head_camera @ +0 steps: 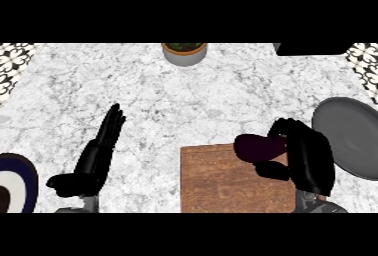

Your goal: Pick the eggplant from the cutting board and place it in the pan

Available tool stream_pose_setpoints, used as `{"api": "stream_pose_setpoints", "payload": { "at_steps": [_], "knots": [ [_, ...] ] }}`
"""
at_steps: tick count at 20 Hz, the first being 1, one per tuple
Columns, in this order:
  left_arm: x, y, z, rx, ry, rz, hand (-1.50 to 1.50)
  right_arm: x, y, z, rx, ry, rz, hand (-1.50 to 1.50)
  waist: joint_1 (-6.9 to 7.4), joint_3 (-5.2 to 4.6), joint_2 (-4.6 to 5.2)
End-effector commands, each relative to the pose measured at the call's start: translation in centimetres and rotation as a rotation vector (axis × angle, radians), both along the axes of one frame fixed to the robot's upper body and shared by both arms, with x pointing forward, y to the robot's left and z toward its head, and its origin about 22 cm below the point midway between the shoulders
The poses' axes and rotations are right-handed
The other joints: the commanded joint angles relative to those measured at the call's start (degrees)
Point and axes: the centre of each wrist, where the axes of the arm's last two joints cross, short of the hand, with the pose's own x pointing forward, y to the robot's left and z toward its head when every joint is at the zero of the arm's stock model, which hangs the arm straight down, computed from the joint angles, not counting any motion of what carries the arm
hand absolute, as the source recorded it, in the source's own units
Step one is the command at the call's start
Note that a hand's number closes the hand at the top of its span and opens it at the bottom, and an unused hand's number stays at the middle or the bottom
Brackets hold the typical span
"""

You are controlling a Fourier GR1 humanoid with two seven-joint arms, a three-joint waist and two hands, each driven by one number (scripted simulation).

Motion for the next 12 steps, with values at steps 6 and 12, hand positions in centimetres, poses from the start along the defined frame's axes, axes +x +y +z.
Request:
{"api": "stream_pose_setpoints", "payload": {
  "at_steps": [6, 12],
  "knots": [
    [0.5, 0.1, -0.7, -0.012, 0.005, -0.033, 0.00, -2.0, -3.1, 0.9, 0.178, -0.163, -0.269, 1.50, 1.58, 0.13, 0.70],
    [-0.3, 0.1, -0.3, -0.011, -0.002, -0.025, 0.00, -1.1, -9.5, 0.9, 0.265, -0.243, -0.370, 1.50, 1.88, 0.15, 0.71]
  ]
}}
